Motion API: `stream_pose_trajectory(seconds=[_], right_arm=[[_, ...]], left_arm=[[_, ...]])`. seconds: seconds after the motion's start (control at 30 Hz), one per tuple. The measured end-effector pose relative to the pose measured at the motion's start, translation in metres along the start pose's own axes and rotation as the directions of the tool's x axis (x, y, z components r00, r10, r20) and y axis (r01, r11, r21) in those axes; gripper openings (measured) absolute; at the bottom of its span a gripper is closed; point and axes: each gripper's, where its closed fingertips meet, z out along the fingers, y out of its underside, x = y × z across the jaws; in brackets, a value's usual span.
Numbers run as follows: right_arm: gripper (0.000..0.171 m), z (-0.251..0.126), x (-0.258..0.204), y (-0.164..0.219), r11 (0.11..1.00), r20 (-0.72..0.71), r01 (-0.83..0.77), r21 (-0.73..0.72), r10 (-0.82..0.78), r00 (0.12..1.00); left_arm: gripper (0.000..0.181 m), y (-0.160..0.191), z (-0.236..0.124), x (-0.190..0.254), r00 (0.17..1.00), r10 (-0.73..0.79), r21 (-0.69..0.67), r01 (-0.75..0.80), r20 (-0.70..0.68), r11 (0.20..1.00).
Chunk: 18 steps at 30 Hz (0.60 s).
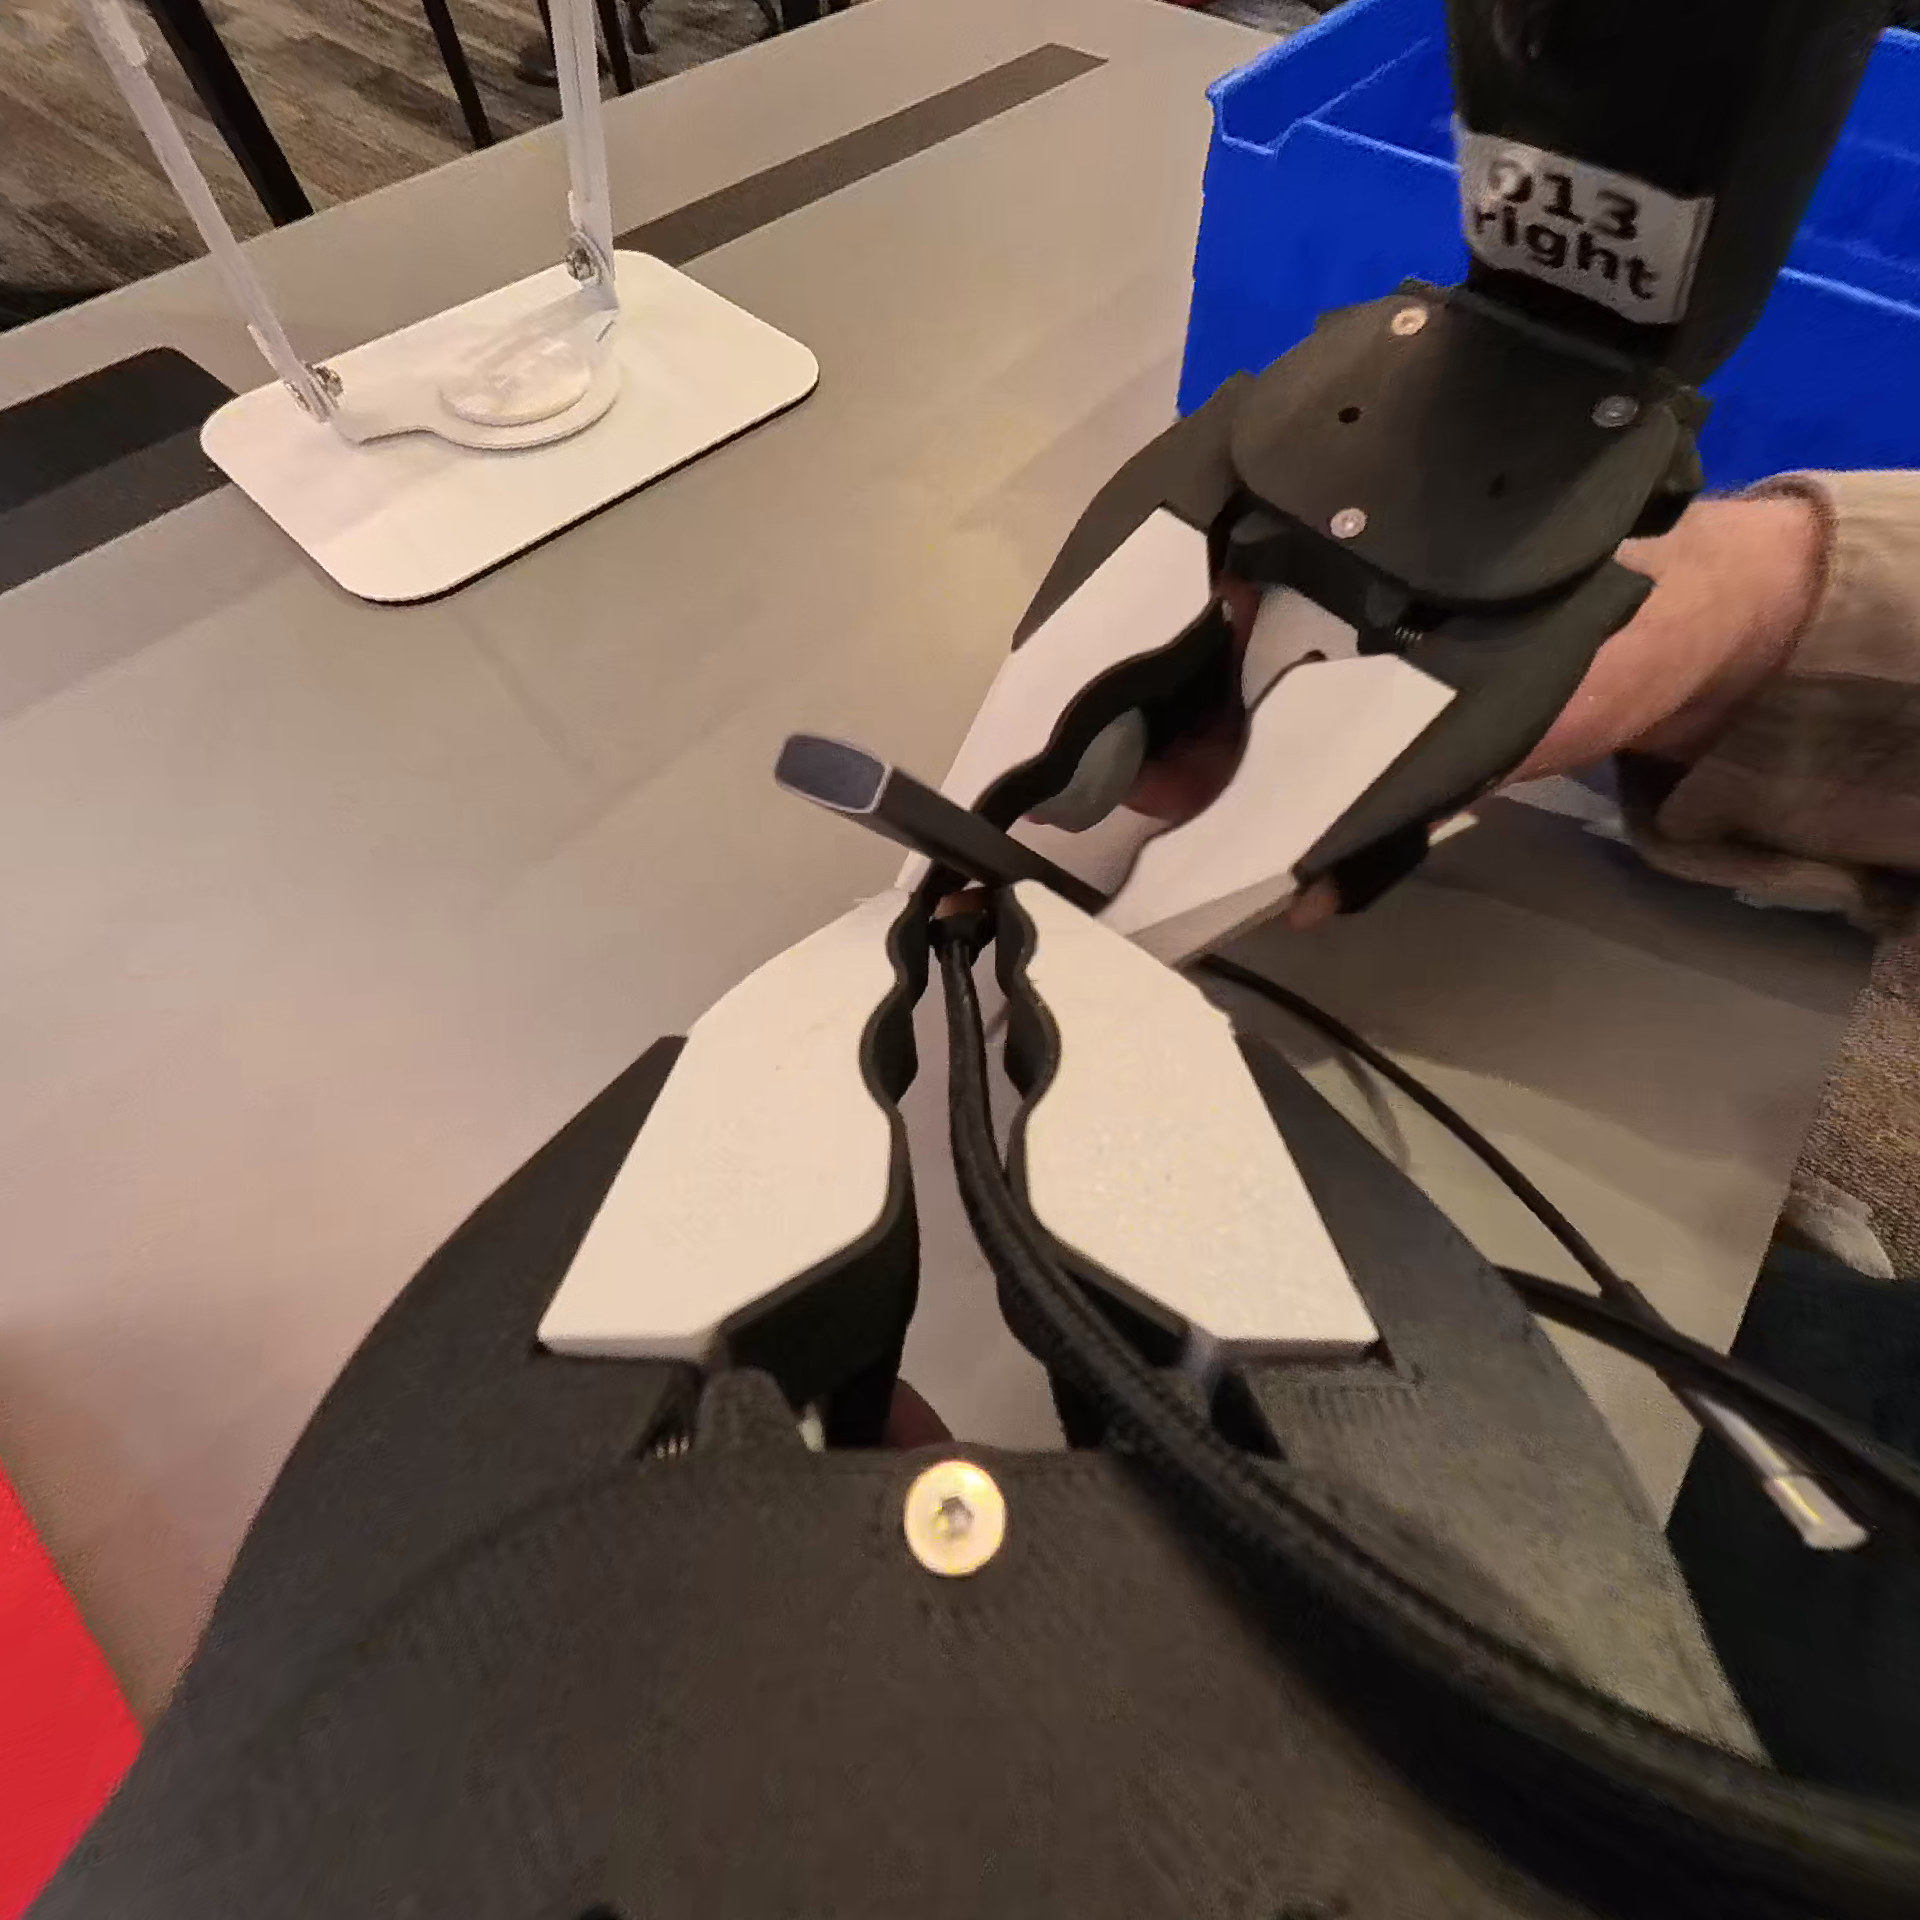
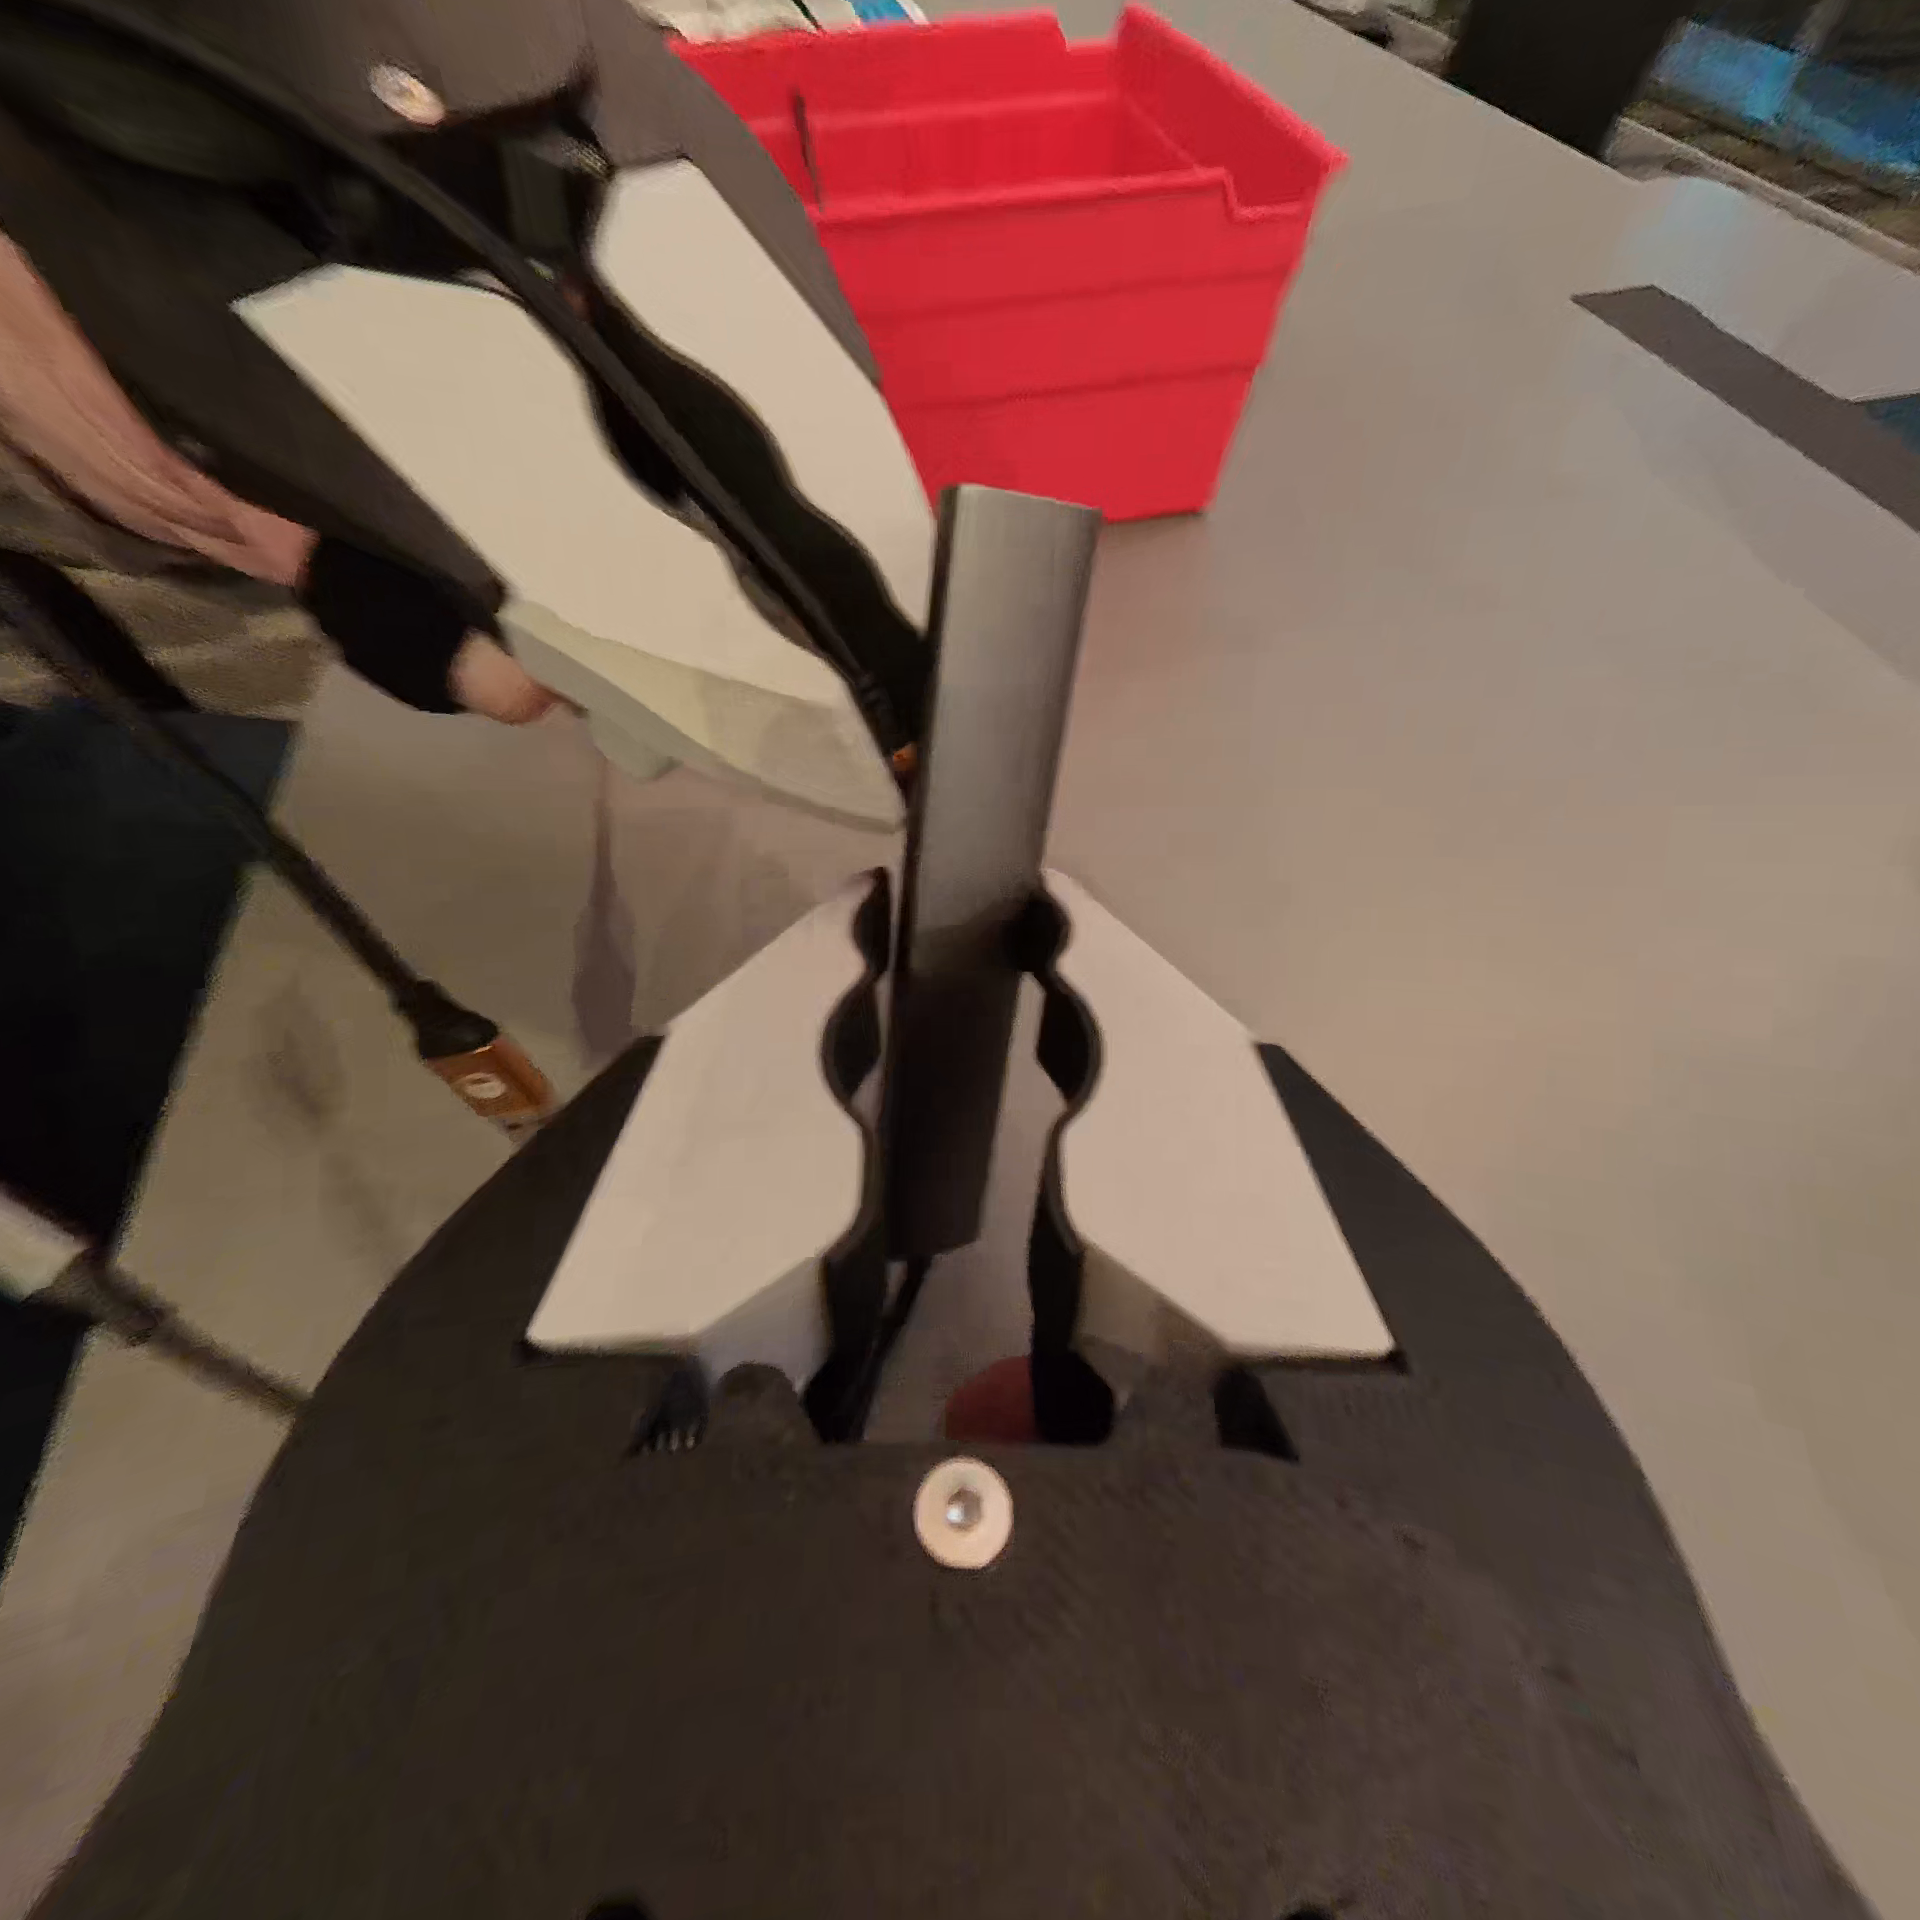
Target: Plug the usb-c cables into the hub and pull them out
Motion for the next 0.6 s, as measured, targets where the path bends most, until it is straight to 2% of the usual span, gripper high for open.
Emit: stream_pose_trajectory(seconds=[0.17,0.3,0.47,0.6], right_arm=[[0.017,0.000,0.013,0.004,0.993,-0.138,0.063,-0.095,-0.076,0.987],[0.017,-0.006,0.015,-0.003,0.984,-0.159,0.149,-0.096,-0.163,0.974],[0.017,-0.017,0.011,-0.019,0.955,-0.122,0.284,-0.086,-0.293,0.948],[0.017,-0.026,0.002,-0.032,0.921,-0.029,0.383,-0.072,-0.386,0.922]], left_arm=[[0.011,0.000,0.000,0.001,1.000,-0.001,0.009,0.002,-0.010,1.000],[0.012,-0.010,-0.007,0.001,1.000,0.022,0.033,-0.022,-0.006,0.999],[0.012,-0.021,-0.027,-0.006,0.999,0.039,0.083,-0.040,0.014,0.996],[0.011,-0.027,-0.042,-0.008,0.997,0.079,0.117,-0.081,0.022,0.990]])
